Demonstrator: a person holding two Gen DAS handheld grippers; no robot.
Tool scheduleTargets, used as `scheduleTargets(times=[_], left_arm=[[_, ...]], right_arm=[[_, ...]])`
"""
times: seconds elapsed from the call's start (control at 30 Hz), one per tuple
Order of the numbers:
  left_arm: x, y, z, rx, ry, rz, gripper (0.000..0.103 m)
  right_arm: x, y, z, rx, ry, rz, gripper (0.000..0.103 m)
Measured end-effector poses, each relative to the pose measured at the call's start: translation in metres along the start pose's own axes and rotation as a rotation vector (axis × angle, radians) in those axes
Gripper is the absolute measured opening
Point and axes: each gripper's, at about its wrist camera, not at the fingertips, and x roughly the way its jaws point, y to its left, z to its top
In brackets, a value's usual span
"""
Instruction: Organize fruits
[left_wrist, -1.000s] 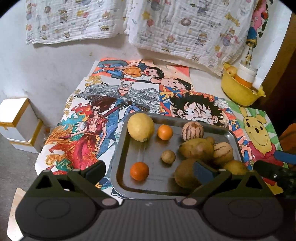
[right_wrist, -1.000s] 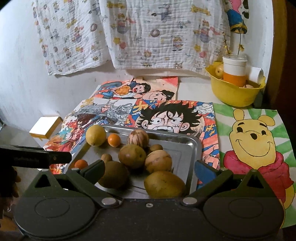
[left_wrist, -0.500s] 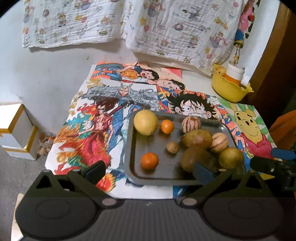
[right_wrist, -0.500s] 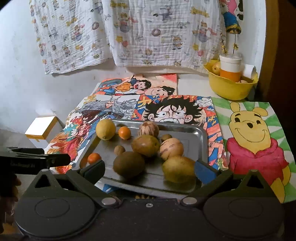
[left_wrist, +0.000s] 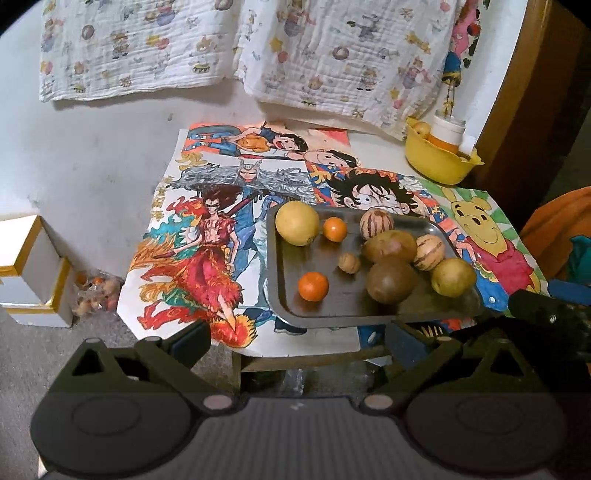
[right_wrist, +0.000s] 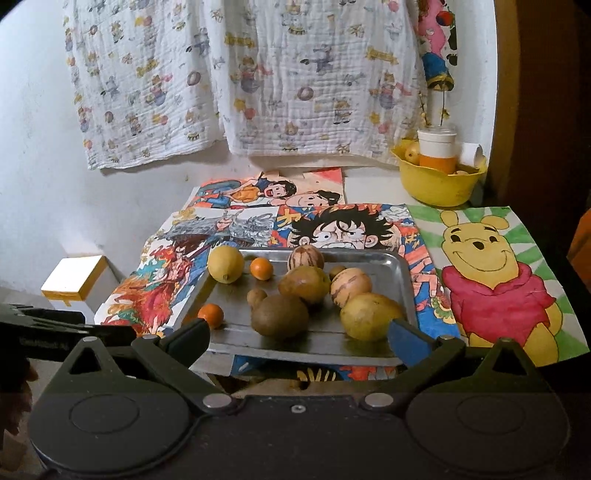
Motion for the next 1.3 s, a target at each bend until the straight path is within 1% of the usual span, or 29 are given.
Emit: scheduleTargets(times=[0.13,0.27,0.57,0.97,1.3], left_arm=[[-0.003,0.005,-0.004,-0.029,0.004,-0.003,0.102],[-0.007,0.007,-0.007,-0.041,-0.007,0.005,0.102],[-0.014,0.008,-0.014,-0.034,-0.009,0.016,0.102],[-0.018,0.009,-0.018,-0.044,-0.009,0.013,0.102],[-0.019,0.001,-0.019,-0.038,-0.001,0.01,0.102]], right_arm=[[-0.006,0.002,-0.004,-0.003,0.008,-0.008,0.102],[-0.01,0.002,-0.006,0.002,0.004,-0.033,0.102],[-0.015,0.001,-0.013,0.027,0.013,-0.043,0.102],[-0.022,0.002,-0.015,0.014,0.007,-0.05,0.102],[-0.025,-0.002,-0.015,0.019,0.009,-0.049,0.102]])
